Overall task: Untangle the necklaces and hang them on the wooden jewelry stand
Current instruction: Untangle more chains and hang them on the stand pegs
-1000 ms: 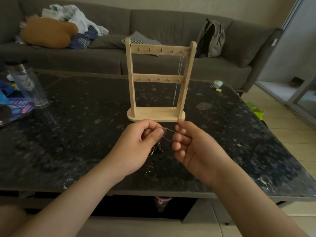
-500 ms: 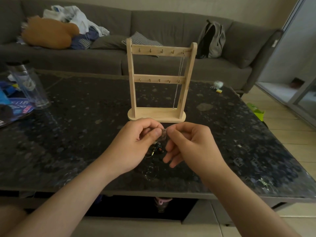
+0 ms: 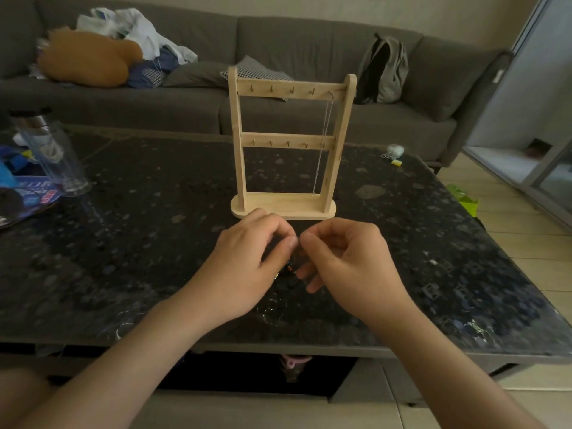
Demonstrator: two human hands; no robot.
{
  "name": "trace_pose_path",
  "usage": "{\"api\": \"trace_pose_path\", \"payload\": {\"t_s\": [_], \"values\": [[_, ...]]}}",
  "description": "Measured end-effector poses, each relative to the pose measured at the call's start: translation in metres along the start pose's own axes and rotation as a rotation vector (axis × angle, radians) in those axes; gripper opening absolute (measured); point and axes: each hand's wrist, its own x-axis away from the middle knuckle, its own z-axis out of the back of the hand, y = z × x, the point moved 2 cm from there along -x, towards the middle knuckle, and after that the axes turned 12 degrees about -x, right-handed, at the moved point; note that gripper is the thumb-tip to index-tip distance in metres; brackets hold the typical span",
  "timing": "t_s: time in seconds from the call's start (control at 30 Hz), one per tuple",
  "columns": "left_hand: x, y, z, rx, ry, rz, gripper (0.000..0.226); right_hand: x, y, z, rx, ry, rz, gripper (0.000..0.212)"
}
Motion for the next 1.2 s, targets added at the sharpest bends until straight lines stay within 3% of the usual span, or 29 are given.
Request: {"api": "trace_pose_path", "payload": {"t_s": [0.13,0.27,0.37,0.57,0.67,0.83,0.97,1.07,1.2], "values": [[0.002,0.002,0.001,-0.175,-0.022,-0.045,0.016,-0.004,0.004,-0.001,0.205,-0.079,-0.083,0.020],[0.004,0.004,0.003,-0.370,-0.065,-0.052,0.007,-0.004,0.005,-0.003,0.201,-0.162,-0.217,0.029],[0.003,0.006,0.004,-0.333,-0.033,-0.009,0.010,-0.001,0.006,-0.004,0.083,-0.184,-0.333,0.027],[0.000,-0.005,0.005,-0.130,0.053,0.254,0.015,0.001,-0.001,-0.008,-0.369,-0.235,-0.482,0.025],[-0.001,-0.005,0.001,-0.091,0.069,0.285,0.014,-0.003,0.000,-0.011,-0.407,-0.202,-0.470,0.029],[-0.002,-0.010,-0.002,0.054,-0.016,0.341,0.024,-0.004,0.002,-0.006,-0.077,-0.151,-0.269,0.037],[-0.004,-0.008,0.002,0.226,-0.050,0.401,0.031,-0.004,0.004,-0.005,0.015,-0.153,-0.152,0.032],[-0.003,-0.006,0.004,0.424,-0.124,0.469,0.031,-0.005,0.005,-0.004,0.039,-0.163,-0.096,0.031],[-0.003,-0.002,0.008,0.486,-0.149,0.407,0.029,-0.006,0.007,-0.004,0.017,-0.179,-0.071,0.033]]}}
